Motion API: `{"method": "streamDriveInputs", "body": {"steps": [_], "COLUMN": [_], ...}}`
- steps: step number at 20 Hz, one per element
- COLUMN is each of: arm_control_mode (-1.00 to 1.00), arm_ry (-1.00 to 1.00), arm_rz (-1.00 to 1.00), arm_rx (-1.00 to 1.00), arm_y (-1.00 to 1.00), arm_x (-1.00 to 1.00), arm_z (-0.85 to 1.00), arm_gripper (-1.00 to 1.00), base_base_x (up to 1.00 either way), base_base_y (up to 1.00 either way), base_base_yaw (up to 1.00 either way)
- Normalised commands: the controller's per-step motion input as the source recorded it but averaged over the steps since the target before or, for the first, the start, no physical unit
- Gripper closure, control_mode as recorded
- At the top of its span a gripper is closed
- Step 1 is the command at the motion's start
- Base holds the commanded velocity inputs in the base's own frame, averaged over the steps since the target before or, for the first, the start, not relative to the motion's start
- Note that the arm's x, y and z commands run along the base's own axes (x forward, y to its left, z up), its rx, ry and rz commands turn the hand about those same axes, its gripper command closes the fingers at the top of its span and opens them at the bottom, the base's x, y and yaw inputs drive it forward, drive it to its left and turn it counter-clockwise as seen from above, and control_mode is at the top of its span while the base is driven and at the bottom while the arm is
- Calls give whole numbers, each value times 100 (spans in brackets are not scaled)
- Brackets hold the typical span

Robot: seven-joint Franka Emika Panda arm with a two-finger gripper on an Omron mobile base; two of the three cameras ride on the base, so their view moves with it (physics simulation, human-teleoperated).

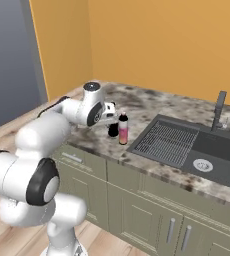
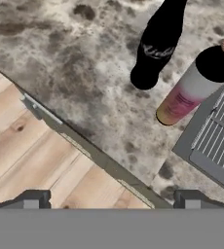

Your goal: Place the large bottle from the dining counter next to the other large bottle outside the sink, and place the small bottle from the dining counter next to the other small bottle inside the sink.

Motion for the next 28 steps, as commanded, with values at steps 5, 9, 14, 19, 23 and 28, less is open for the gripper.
{"method": "streamDriveInputs", "body": {"steps": [5, 9, 14, 19, 23, 28], "arm_control_mode": [-100, -100, -100, -100, -100, 100], "arm_ry": [0, 0, 0, 0, 1, 3], "arm_rz": [12, 4, -5, -22, -22, -5], "arm_rx": [-16, -2, 1, 6, 1, 0], "arm_y": [14, 0, 0, 0, 0, 0], "arm_x": [-65, -39, -21, 0, 23, 15], "arm_z": [-23, -30, -23, -3, -3, -7], "arm_gripper": [-100, -100, -100, -100, -100, -100], "base_base_x": [0, 0, 0, 0, 0, -9], "base_base_y": [0, 0, 0, 0, 0, 0], "base_base_yaw": [0, 0, 0, 0, 0, -1]}}
